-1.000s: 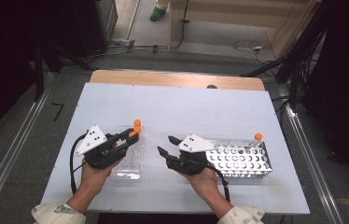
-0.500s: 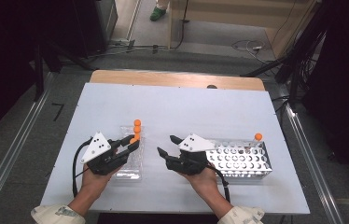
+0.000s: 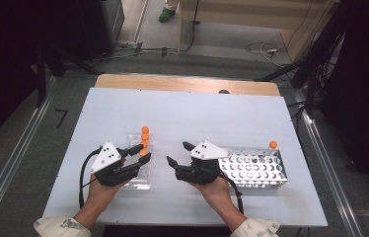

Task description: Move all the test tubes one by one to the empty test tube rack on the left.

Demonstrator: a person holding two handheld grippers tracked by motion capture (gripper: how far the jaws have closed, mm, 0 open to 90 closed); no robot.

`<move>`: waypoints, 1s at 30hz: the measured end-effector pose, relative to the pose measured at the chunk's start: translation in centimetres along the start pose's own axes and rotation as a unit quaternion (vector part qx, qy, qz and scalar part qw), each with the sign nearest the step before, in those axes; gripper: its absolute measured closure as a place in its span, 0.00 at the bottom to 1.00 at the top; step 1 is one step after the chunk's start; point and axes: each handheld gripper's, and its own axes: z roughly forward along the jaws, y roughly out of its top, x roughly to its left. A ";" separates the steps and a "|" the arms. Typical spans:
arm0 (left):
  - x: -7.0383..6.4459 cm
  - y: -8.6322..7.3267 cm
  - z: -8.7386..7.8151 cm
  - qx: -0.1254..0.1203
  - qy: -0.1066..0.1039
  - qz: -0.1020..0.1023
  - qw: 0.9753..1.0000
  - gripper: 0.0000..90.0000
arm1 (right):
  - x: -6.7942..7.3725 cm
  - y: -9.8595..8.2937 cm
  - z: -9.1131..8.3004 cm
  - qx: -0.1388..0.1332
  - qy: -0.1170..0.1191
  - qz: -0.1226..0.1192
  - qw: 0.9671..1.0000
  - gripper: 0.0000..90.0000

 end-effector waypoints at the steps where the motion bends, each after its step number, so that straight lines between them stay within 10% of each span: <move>1: 0.0 0.1 0.0 -0.004 0.001 0.000 1.000 0.57 | 0.0 0.0 0.0 -0.001 0.000 0.000 1.000 0.33; 19: 0.8 0.8 -1.2 -0.047 0.066 -0.036 0.996 0.28 | -4.0 -0.5 -3.9 -0.029 -0.074 0.014 0.997 0.33; 30: 0.8 0.7 -1.2 -0.049 0.071 -0.035 0.996 0.27 | -8.5 -2.2 -8.9 -0.040 -0.166 0.039 0.985 0.33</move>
